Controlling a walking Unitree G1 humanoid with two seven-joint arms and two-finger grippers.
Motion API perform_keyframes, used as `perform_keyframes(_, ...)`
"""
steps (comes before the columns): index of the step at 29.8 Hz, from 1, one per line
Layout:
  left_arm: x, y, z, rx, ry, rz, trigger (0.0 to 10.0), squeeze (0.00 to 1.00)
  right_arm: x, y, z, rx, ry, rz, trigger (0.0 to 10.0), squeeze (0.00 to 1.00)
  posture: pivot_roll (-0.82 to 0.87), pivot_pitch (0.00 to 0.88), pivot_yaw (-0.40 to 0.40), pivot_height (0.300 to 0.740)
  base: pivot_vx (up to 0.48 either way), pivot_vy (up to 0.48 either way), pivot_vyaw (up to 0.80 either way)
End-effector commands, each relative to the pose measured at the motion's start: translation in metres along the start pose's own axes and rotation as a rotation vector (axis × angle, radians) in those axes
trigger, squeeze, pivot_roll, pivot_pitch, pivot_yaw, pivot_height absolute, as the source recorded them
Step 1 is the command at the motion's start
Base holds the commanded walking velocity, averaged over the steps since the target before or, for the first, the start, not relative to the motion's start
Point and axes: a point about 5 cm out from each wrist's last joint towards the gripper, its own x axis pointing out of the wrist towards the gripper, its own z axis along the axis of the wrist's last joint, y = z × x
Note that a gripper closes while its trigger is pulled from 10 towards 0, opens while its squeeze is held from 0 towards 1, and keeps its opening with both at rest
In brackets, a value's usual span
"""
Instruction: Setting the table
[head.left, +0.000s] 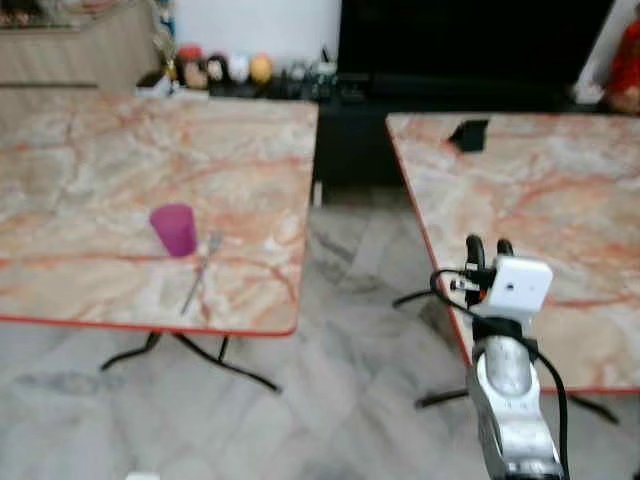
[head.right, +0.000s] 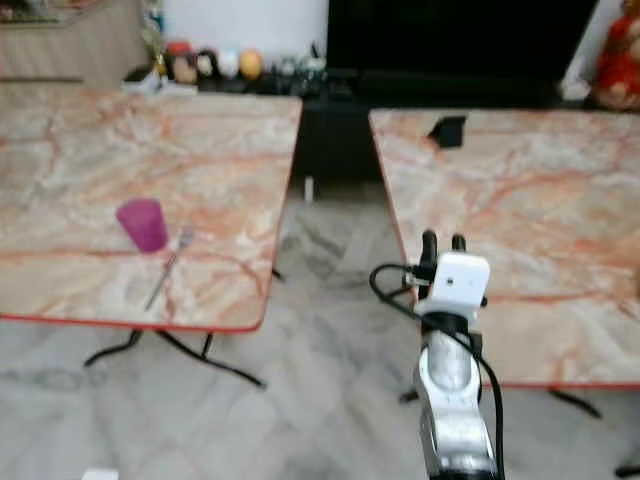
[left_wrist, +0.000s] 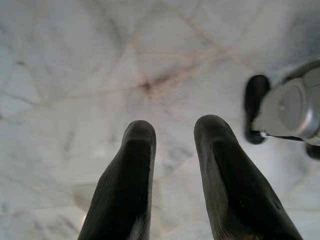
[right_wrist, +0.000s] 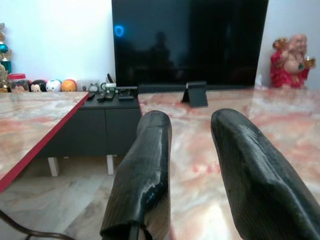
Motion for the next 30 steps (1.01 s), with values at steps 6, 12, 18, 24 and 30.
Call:
perform_keyframes(6, 0.0006, -0.0032, 0.0017, -0.004, -0.001, -0.009, 10.0, 0.0, -0.0015, -0.0107, -0.0042, -0.007, 0.025, -0.028, 10.0, 0.0, 0.06, 0.0, -0.005, 0.715, 0.0, 0.156, 0.0)
perform_keyframes(12, 0.0007, -0.0032, 0.002, -0.006, -0.001, -0.01, 10.0, 0.0, 0.0004, -0.0042, -0.0019, -0.043, 0.011, 0.008, 10.0, 0.0, 0.06, 0.0, -0.001, 0.715, 0.0, 0.105, 0.39)
perform_keyframes(18, 0.0007, -0.0035, 0.0018, -0.009, 0.0, -0.009, 10.0, 0.0, -0.0002, -0.0042, -0.0025, -0.003, 0.02, 0.004, 10.0, 0.0, 0.06, 0.0, -0.007, 0.715, 0.0, 0.307, 0.39)
perform_keyframes(24, 0.0007, -0.0038, 0.0018, -0.01, 0.0, -0.01, 10.0, 0.0, 0.0012, -0.0052, -0.0015, -0.001, 0.017, 0.003, 10.0, 0.0, 0.06, 0.0, -0.009, 0.715, 0.0, 0.194, 0.0)
perform_keyframes(30, 0.0008, -0.0043, 0.0021, -0.011, -0.001, -0.012, 10.0, 0.0, 0.0017, -0.0045, -0.0016, 0.006, 0.018, 0.007, 10.0, 0.0, 0.06, 0.0, -0.011, 0.715, 0.0, 0.147, 0.0)
